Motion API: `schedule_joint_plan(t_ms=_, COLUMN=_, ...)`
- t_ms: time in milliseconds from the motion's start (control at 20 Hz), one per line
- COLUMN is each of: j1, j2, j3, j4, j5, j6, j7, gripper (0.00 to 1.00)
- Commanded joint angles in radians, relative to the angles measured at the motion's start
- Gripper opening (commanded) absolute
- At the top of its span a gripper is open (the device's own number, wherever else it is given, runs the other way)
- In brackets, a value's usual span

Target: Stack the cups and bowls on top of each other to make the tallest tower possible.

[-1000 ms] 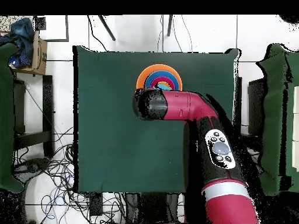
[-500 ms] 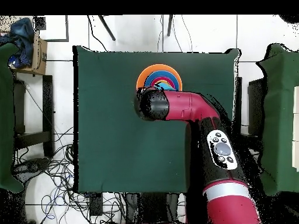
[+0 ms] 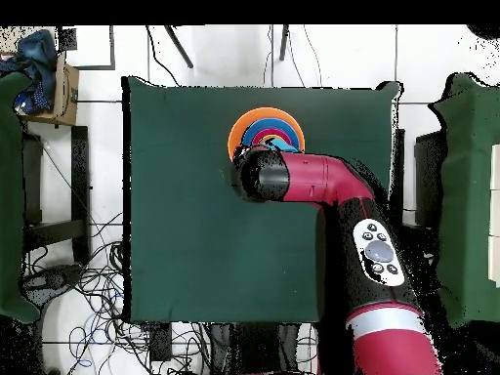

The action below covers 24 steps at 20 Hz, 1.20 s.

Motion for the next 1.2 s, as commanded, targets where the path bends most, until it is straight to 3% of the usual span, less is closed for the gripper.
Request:
schedule_joint_plan(t_ms=50, j1=-0.011, j2=0.019, j3=0.032, j4=0.050, j5=-0.027, j6=-0.031, j7=0.041, gripper=0.00)
schedule_joint_plan(t_ms=350, j1=-0.019, j2=0.018, j3=0.044, j4=0.061, j5=-0.023, j6=-0.027, j7=0.034, gripper=0.00)
schedule_joint_plan(t_ms=400, j1=-0.021, j2=0.018, j3=0.046, j4=0.062, j5=-0.022, j6=-0.028, j7=0.034, gripper=1.00)
schedule_joint_plan(t_ms=600, j1=-0.055, j2=0.013, j3=0.095, j4=0.077, j5=-0.015, j6=0.015, j7=-0.031, gripper=1.00)
schedule_joint_plan(t_ms=1200, j1=-0.045, j2=0.011, j3=0.081, j4=0.065, j5=-0.032, j6=0.024, j7=-0.019, gripper=1.00)
